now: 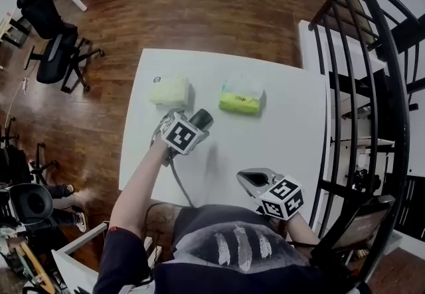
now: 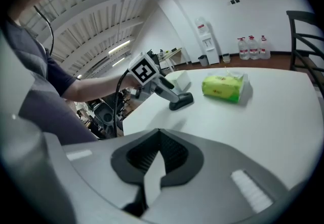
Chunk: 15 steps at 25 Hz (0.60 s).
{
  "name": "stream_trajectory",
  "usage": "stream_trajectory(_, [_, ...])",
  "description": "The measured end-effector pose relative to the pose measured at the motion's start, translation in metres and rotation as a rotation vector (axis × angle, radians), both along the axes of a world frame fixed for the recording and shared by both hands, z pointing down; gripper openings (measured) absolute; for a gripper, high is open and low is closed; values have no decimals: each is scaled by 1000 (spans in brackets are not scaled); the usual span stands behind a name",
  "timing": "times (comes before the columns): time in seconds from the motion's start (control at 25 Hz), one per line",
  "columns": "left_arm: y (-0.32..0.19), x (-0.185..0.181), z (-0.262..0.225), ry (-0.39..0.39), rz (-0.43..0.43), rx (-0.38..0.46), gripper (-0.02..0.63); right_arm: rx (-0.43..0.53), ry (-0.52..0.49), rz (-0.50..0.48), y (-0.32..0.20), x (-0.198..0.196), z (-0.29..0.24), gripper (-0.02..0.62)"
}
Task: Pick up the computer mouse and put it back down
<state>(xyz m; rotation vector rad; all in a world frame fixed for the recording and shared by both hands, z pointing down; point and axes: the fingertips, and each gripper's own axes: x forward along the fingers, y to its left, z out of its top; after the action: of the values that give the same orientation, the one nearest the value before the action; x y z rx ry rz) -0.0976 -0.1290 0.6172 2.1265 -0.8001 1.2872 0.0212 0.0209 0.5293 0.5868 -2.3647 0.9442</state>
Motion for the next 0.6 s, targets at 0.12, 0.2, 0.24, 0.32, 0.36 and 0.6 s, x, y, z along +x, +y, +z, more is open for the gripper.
stream_trajectory(0.12, [-7, 1, 23, -31, 21, -49, 436, -18, -4, 24, -5, 2, 3, 5])
stream_trajectory(0.2, [-9, 6, 32, -45, 32, -69, 431, -27, -6, 31, -6, 6, 5, 5])
stream_trajectory(0.24, [-9, 8, 36, -51, 36, -75, 425, -30, -6, 34, -7, 8, 6, 5])
stream_trajectory(0.32, [-10, 10, 42, -63, 45, -86, 413, -35, -8, 43, -7, 9, 7, 5])
stream_trajectory(0.36, [-9, 9, 45, -69, 51, -93, 410, -37, -8, 46, -7, 8, 7, 5])
stream_trajectory(0.6, [-9, 6, 56, -117, 98, -122, 388, -32, 5, 73, -16, 7, 11, 5])
